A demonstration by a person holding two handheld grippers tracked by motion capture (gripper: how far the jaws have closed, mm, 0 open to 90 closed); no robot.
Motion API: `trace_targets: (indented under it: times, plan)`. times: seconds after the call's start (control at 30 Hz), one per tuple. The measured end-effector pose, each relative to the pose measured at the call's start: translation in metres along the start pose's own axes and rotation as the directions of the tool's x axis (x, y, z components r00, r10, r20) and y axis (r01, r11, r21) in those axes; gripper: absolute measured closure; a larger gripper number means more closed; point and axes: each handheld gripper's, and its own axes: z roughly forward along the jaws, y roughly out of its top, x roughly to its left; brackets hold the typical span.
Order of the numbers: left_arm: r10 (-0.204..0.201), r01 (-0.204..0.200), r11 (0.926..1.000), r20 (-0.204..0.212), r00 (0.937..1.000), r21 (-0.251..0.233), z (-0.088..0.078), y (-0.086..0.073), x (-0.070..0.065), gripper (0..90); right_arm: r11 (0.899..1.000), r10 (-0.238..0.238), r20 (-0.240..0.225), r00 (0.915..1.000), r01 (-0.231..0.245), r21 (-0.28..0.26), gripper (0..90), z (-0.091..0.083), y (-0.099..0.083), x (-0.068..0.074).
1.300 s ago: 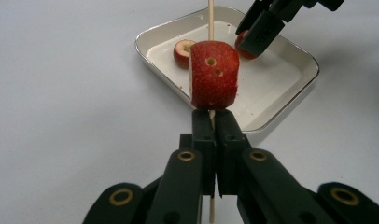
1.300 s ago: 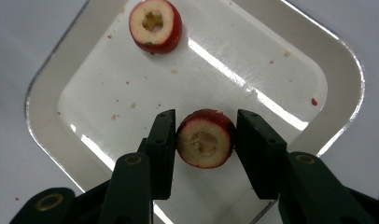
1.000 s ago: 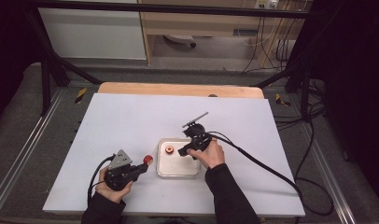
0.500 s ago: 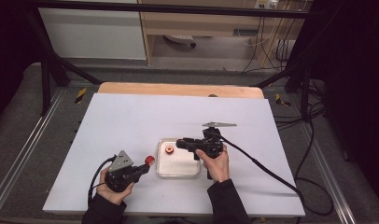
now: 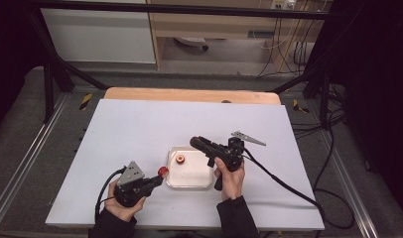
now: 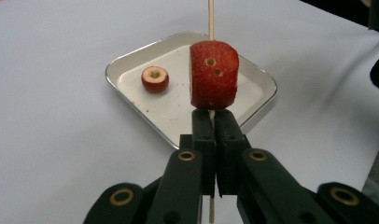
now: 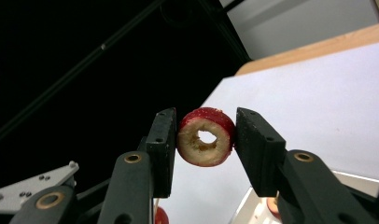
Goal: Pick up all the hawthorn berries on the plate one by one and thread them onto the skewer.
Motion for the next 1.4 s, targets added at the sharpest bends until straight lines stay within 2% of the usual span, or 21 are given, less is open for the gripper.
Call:
trace_targets:
  times: [0.13, 0.3, 0.43, 0.53, 0.63, 1.03, 1.4]
  plan:
    - [-0.017, 0.017, 0.9998, 0.004, 0.9999, -0.012, -0.001, 0.004, -0.005, 88.2, 0.998, -0.003, -0.004, 1.0, 0.003, -0.063, 59.9, 0.001, -0.003, 0.002]
    - [-0.063, 0.063, 0.9978, 0.015, 0.9979, -0.017, 0.004, 0.007, -0.01, 88.2, 0.989, 0.001, -0.005, 1.0, -0.002, -0.151, 60.0, 0.002, -0.008, 0.004]
    - [-0.071, 0.072, 0.9972, 0.026, 0.9971, -0.022, 0.007, 0.01, -0.014, 88.2, 0.98, -0.006, -0.012, 0.9999, 0.003, -0.198, 60.0, 0.004, -0.014, 0.005]
    - [-0.06, 0.06, 0.9979, 0.028, 0.9978, -0.023, 0.007, 0.014, -0.018, 88.2, 0.976, -0.028, -0.02, 0.9994, 0.024, -0.218, 60.0, 0.004, -0.016, 0.006]
    - [-0.051, 0.052, 0.9984, 0.031, 0.9982, -0.02, 0.009, 0.016, -0.02, 88.2, 0.975, -0.043, -0.026, 0.9987, 0.036, -0.22, 60.0, 0.004, -0.017, 0.006]
    - [-0.065, 0.066, 0.9977, 0.044, 0.9969, -0.015, 0.013, 0.018, -0.021, 88.2, 0.974, -0.091, -0.047, 0.9947, 0.079, -0.214, 60.1, 0.005, -0.021, 0.006]
    - [-0.068, 0.068, 0.9975, 0.043, 0.9968, -0.017, 0.013, 0.017, -0.021, 88.2, 0.977, -0.087, -0.064, 0.9942, 0.073, -0.2, 60.2, 0.006, -0.024, 0.005]
